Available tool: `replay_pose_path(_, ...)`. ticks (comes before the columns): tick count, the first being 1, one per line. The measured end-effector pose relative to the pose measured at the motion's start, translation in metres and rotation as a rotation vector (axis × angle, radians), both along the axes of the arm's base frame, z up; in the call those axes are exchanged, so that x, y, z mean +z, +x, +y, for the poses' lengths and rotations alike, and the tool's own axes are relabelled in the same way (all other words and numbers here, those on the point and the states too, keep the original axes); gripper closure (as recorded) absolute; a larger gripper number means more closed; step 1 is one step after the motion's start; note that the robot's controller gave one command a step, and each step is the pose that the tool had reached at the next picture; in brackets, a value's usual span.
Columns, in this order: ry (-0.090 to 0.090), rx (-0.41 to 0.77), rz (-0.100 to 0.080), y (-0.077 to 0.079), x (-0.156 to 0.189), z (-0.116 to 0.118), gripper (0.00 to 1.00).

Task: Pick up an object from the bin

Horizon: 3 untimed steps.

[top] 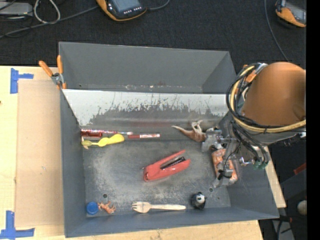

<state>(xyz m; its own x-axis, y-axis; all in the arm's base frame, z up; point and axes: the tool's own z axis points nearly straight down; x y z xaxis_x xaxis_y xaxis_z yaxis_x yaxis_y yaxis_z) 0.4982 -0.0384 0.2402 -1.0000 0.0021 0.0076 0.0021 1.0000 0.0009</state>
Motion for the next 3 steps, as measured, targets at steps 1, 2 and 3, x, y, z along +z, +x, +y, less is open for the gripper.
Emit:
replay_pose_path(1,-0.001,0.001,-0.006,0.001,0.003,0.000,0.00)
replay_pose_path(2,-0.002,0.002,-0.018,0.005,-0.024,0.007,0.00)
replay_pose_path(3,-0.002,0.221,-0.018,0.024,-0.053,0.041,0.00)
